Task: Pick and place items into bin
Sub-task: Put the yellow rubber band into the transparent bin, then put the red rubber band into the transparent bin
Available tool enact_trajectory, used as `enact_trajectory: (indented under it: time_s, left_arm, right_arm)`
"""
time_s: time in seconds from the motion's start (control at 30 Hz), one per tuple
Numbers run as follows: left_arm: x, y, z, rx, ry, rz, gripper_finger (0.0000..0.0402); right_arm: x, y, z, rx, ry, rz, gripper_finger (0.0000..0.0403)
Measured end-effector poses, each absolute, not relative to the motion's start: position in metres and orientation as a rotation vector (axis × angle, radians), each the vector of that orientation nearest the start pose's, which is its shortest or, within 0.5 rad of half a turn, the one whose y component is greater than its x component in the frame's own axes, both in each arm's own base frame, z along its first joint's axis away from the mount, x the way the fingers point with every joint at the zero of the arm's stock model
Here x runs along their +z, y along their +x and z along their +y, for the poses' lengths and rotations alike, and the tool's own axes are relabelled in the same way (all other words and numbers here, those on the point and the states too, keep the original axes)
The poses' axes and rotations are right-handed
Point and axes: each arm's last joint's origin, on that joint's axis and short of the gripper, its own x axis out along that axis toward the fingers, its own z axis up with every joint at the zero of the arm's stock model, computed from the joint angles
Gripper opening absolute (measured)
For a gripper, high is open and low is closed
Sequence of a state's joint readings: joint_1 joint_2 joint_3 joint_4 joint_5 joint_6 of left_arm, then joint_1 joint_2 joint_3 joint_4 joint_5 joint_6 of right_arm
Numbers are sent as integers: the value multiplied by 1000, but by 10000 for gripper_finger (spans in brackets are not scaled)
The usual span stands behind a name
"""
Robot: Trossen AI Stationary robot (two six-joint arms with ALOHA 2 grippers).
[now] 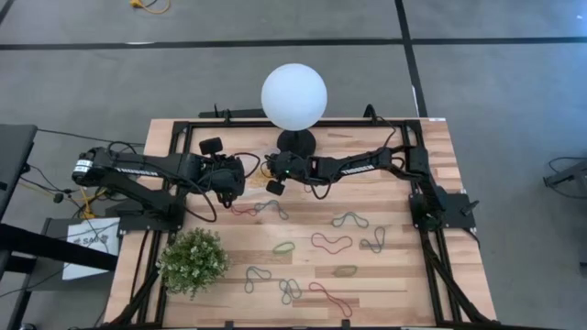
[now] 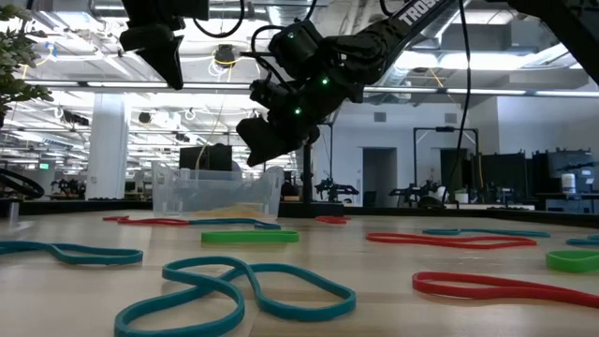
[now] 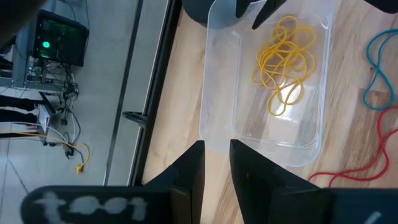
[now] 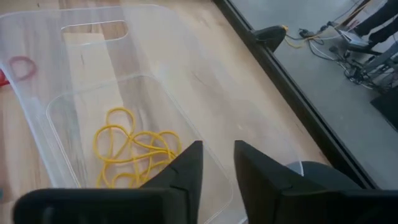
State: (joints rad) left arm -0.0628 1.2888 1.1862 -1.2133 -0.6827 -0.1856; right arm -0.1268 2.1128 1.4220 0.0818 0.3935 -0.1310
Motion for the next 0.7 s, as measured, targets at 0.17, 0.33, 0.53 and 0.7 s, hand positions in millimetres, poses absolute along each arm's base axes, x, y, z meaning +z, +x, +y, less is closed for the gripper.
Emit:
enact_trajectory:
  time_s: [0.17,0.33,0.53,0.7]
  left_arm:
    - [304,220,4,641,321,1178,66]
    - [304,220,4,640,319,1178,66]
    - [304,220,4,615,300,1187,66]
    - [304,220,4,619,294,1185,66]
  right_arm:
    - [166,456,-69,-465,-210,642,118]
    - [175,454,-56,-413,-304,658,122]
    - [204,440,-27,-354,-441,733,116]
    - [226,411,-6,-337,-410,878,116]
